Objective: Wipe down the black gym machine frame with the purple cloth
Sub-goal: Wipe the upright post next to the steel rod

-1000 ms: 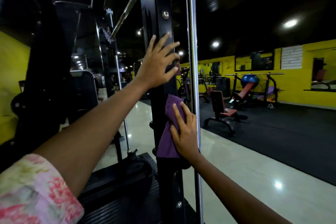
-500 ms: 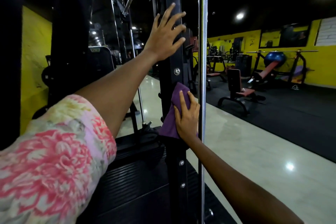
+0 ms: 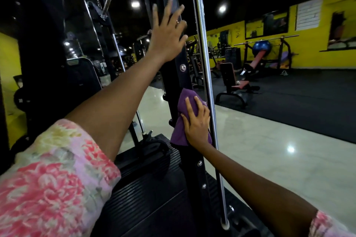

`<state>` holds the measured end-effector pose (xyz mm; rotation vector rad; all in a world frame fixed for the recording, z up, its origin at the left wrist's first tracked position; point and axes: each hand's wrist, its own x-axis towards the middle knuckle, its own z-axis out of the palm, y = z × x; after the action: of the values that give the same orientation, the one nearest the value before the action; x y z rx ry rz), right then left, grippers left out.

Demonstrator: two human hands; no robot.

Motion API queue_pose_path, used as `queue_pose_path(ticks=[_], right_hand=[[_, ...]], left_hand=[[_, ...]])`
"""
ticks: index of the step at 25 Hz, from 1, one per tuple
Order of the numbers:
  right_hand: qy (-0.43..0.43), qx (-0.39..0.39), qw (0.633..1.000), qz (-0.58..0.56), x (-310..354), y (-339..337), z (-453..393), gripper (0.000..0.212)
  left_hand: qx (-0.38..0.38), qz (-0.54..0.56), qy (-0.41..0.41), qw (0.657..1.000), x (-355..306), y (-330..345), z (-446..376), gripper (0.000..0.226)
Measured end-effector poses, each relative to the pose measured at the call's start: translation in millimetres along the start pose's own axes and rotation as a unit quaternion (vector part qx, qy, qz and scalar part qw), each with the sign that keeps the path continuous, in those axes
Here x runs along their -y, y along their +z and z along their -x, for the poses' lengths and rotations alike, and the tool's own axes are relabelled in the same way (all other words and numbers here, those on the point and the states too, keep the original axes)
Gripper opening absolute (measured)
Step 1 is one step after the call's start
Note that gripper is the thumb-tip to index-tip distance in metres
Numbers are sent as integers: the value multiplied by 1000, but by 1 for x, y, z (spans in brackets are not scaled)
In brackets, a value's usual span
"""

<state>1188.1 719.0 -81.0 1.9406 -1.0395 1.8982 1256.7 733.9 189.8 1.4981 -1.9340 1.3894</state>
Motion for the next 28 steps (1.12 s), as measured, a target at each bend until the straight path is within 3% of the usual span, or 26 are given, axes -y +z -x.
queue_pose_path(ticks=[3,6,10,15,21,24,28], right_hand=[[62,-9,997,-54,6,-4,-19,47],[94,-7,994,-47,13,-7,-31,48],[49,31,998,-9,0,-7,22,47],[149,31,985,-87,-8,-9,33,51],[96,2,995,-6,2,3,57,45],[172,17,984,-39,-5,0,89,46],[273,14,958,-90,12,-6,44,51]], left_hand=[[-2,41,48,998,-27,26,43,33],[-69,100,62,991,-46,57,78,24],[-157,121,55,979,-44,67,74,20],[-233,186,62,952,-43,81,72,18],[-267,211,77,937,-40,88,70,20],[-267,211,81,937,-41,89,70,18],[-275,217,87,933,-39,90,70,17]])
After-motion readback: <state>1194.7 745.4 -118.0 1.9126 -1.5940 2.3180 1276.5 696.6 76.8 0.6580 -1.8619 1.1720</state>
